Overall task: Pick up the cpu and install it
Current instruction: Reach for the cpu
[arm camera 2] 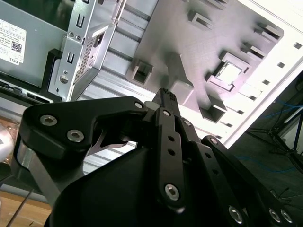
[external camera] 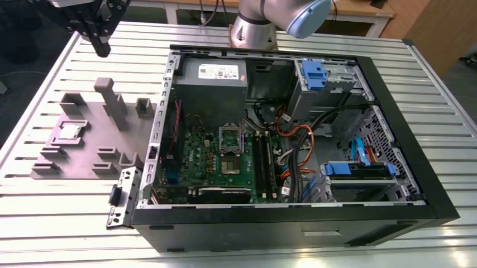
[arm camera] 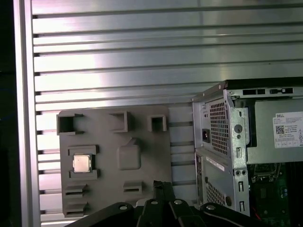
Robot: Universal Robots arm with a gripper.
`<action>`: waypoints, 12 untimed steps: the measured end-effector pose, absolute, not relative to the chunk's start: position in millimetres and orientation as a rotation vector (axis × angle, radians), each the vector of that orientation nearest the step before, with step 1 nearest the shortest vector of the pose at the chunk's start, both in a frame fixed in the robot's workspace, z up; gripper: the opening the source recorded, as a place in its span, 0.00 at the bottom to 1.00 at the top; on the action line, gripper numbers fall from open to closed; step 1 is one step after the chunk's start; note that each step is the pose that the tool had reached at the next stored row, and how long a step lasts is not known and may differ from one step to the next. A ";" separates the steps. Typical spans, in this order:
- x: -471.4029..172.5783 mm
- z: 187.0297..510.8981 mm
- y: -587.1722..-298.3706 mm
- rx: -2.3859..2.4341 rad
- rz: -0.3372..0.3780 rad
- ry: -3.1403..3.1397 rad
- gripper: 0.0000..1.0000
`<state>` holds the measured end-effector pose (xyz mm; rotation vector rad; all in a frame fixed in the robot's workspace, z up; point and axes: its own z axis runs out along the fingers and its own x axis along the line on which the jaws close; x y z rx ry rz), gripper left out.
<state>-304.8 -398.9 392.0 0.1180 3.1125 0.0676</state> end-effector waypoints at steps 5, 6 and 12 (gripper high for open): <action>-306.5 392.0 -398.9 0.118 0.068 3.112 0.11; -306.8 392.0 -398.9 0.118 0.068 3.112 0.11; -308.8 392.0 -398.9 0.118 0.068 3.112 0.11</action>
